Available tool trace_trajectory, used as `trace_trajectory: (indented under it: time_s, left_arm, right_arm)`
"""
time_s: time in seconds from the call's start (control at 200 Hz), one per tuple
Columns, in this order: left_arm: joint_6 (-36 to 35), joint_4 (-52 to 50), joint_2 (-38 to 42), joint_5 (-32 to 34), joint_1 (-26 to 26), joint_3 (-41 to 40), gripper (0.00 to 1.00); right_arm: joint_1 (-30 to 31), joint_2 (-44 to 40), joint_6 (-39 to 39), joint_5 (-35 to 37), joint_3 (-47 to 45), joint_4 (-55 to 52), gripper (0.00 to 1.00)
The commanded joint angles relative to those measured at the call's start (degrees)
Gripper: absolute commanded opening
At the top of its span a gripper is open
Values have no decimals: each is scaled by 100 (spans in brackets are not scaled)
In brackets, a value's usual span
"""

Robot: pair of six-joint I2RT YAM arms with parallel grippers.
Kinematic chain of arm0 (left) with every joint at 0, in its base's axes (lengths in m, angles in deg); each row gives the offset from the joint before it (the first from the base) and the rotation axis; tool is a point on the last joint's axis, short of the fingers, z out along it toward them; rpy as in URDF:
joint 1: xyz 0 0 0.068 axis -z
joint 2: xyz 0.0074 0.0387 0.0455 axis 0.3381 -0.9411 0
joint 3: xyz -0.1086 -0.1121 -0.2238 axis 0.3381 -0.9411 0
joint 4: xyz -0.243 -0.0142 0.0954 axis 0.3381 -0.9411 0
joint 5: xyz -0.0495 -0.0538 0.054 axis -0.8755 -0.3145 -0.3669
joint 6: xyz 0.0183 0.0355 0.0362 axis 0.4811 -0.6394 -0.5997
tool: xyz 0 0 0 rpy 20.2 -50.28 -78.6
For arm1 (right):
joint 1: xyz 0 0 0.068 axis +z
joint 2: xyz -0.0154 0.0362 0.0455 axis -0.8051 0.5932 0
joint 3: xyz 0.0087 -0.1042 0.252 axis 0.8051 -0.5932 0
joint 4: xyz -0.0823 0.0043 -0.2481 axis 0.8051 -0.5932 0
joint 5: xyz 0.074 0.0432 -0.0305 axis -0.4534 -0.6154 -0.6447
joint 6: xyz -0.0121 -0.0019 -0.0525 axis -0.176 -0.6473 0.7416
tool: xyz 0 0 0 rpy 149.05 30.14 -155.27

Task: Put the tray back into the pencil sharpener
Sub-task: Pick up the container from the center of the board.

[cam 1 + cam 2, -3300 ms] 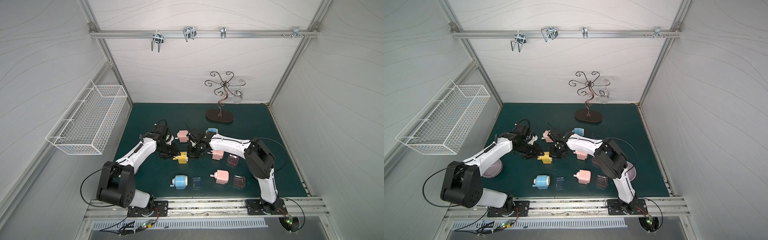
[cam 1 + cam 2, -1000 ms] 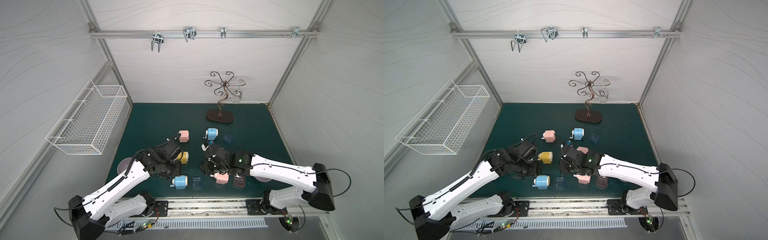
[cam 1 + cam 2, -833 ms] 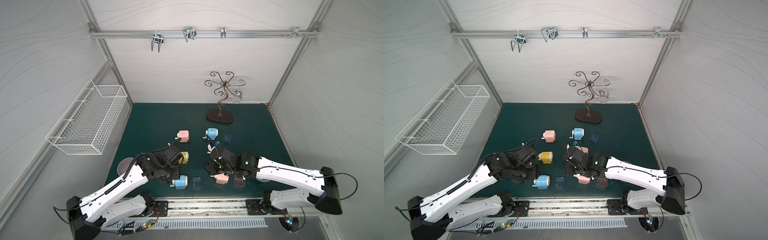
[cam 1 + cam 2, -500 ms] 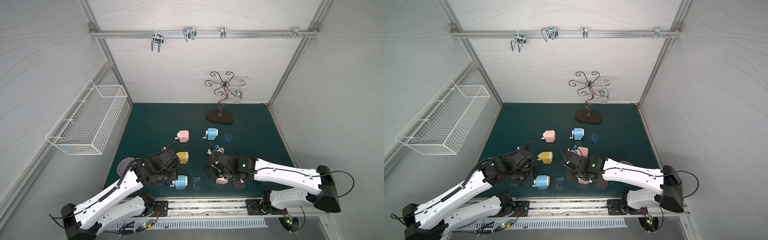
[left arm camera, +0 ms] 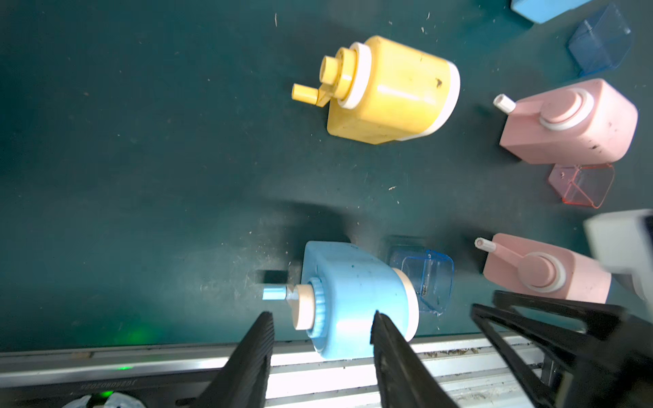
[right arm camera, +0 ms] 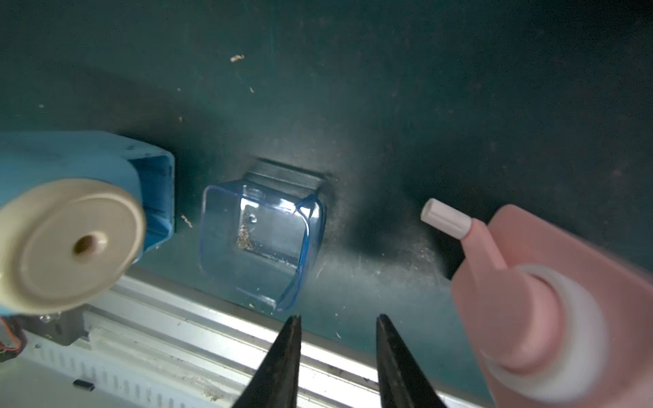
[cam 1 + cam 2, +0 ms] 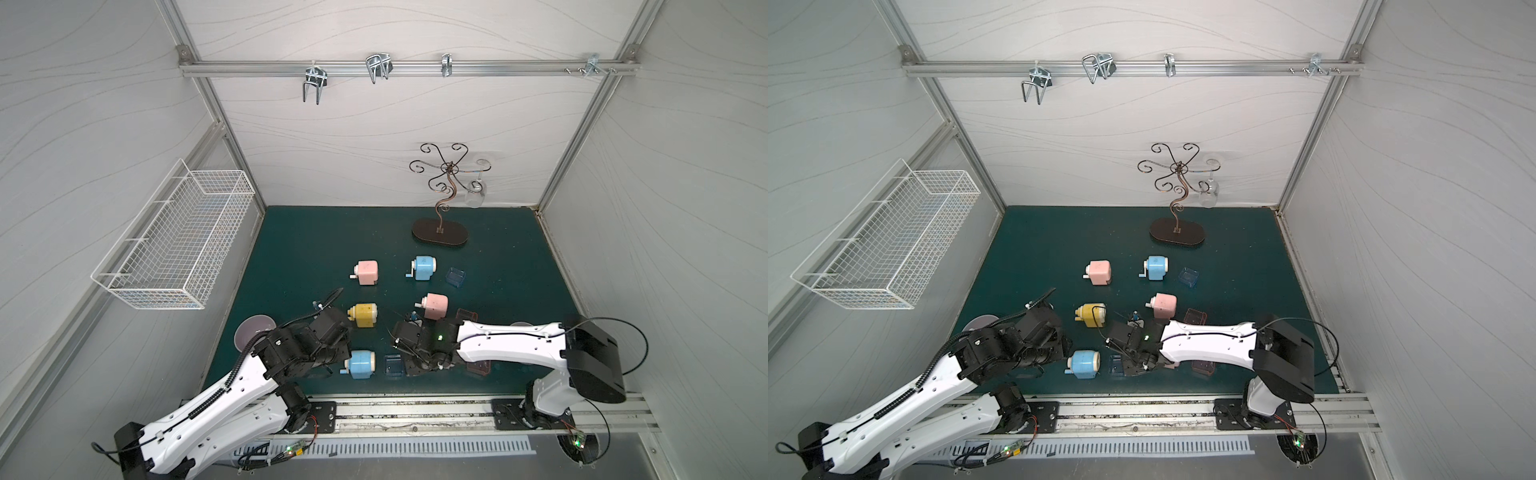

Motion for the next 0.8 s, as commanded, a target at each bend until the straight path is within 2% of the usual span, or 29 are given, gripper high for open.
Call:
trace_trajectory:
  time_s: [0.0, 0.335, 0.796]
  left_arm:
    - [196, 147, 63, 267, 14, -18, 49]
    - [174, 110, -74, 291, 13, -63, 49]
    - [195, 243, -221, 68, 14, -166, 48]
  right_arm:
    - [-66, 134, 26, -330, 132, 207, 38]
    - [-189, 477, 72, -525, 304, 285, 38]
    - [-380, 618, -235, -584, 221, 411, 31]
